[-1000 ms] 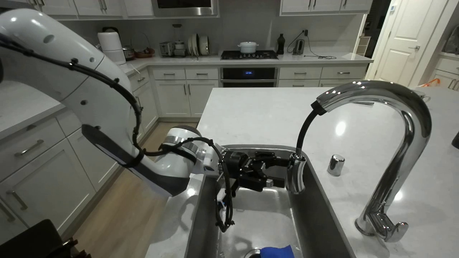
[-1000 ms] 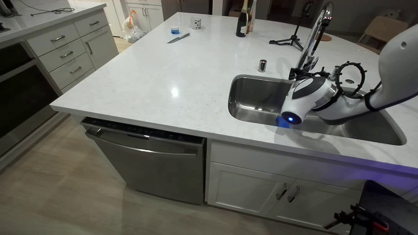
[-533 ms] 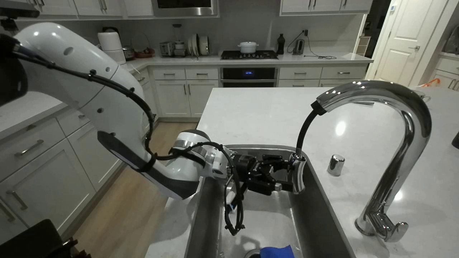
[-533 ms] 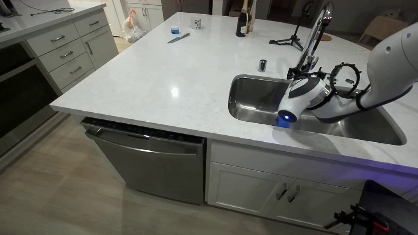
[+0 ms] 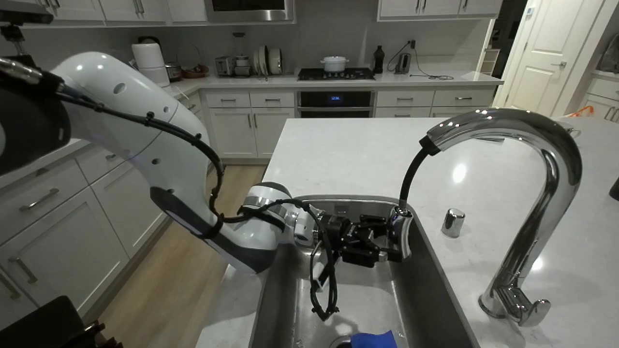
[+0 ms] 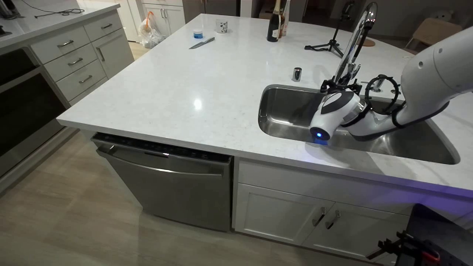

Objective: Push the spout back in the faucet

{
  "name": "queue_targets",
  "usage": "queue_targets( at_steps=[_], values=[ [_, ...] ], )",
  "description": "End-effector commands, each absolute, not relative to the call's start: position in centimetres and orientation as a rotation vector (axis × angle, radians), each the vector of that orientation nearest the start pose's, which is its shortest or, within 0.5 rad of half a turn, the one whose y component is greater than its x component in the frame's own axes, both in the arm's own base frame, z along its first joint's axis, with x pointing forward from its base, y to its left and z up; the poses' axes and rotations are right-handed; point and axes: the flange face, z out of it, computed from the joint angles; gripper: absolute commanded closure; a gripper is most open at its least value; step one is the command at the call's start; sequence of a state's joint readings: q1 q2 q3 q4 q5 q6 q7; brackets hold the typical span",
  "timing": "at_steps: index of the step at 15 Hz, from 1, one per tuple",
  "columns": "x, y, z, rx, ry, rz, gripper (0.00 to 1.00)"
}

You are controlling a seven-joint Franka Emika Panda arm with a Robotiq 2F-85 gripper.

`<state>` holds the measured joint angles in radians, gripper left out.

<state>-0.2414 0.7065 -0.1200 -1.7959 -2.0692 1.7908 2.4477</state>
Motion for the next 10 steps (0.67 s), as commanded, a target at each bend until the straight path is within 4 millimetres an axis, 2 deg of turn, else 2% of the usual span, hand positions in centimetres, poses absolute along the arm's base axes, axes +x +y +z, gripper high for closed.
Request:
queue_targets(
  at_steps=[1,5,6,10],
  values=[
    [60.51,-29.77,21.13,1.257,-0.865,1.322,0.44],
    [60.51,-29.83,21.51,1.258,-0.873,1.308,0.73],
    [60.48,-29.85,21.58,1.262,-0.872,1.302,0.77],
    [60.42,-29.87,22.08,1.281,-0.887,1.259,0.78]
  ],
)
